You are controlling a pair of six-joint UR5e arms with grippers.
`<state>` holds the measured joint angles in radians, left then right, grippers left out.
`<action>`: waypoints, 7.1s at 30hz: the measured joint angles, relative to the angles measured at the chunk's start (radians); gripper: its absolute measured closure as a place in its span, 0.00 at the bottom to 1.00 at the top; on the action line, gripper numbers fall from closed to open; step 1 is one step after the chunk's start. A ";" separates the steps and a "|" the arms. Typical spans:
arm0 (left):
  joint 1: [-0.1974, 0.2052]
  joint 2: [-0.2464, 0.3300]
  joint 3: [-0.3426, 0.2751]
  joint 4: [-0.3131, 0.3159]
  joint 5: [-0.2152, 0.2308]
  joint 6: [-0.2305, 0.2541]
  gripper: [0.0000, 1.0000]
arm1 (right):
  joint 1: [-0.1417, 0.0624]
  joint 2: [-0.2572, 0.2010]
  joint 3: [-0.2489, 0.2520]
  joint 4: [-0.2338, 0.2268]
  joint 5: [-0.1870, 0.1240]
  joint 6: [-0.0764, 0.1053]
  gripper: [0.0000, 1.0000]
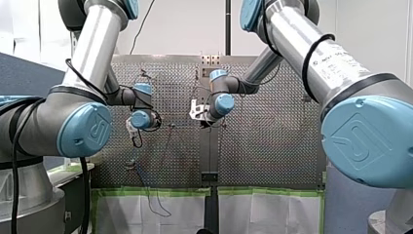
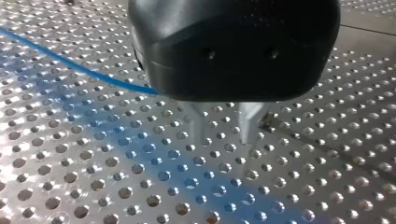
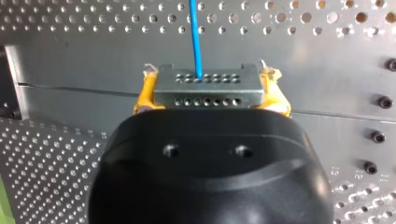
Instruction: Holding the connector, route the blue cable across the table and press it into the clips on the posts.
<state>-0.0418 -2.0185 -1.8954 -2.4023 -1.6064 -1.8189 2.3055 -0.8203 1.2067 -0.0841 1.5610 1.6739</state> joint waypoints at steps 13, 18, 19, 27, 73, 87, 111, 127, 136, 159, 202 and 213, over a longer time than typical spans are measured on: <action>-0.059 0.017 -0.033 -0.110 -0.109 0.109 0.00 | 0.002 0.000 0.001 0.000 0.002 0.000 1.00; -0.089 0.054 -0.072 -0.151 -0.151 0.132 0.00 | 0.003 0.000 0.002 0.004 0.000 0.001 1.00; -0.094 0.061 -0.079 -0.158 -0.158 0.132 0.00 | 0.003 0.000 0.003 0.005 0.000 0.001 1.00; -0.139 0.126 -0.100 -0.223 -0.223 0.127 0.00 | 0.000 0.000 0.004 0.011 -0.001 0.002 1.00; -0.310 0.007 0.024 -0.210 -0.248 0.018 0.00 | -0.011 0.000 0.004 0.012 -0.003 0.002 1.00; -0.309 -0.040 0.084 -0.211 -0.221 -0.002 0.00 | -0.015 0.001 0.004 0.009 -0.002 0.002 1.00; -0.315 -0.110 0.178 -0.209 -0.281 -0.001 0.25 | -0.025 0.002 0.004 0.009 -0.005 0.001 1.00; -0.347 -0.074 0.178 -0.223 -0.328 -0.005 1.00 | -0.030 0.001 0.004 0.011 -0.006 0.002 1.00; -0.367 0.005 0.164 -0.292 -0.403 -0.025 1.00 | -0.036 -0.036 0.003 0.018 -0.007 -0.002 1.00; -0.384 0.202 0.128 -0.339 -0.390 -0.004 1.00 | -0.045 -0.232 0.047 0.130 -0.014 0.007 1.00; -0.324 0.300 0.209 -0.339 -0.245 0.027 1.00 | -0.127 -0.402 0.052 0.257 -0.207 -0.078 1.00; -0.311 0.252 0.258 -0.347 -0.207 0.029 1.00 | -0.134 -0.365 0.003 0.261 -0.208 -0.072 1.00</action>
<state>-0.3524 -1.7661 -1.6376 -2.7490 -1.8137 -1.7902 2.1716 -1.1856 1.2095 0.1765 1.3531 1.6017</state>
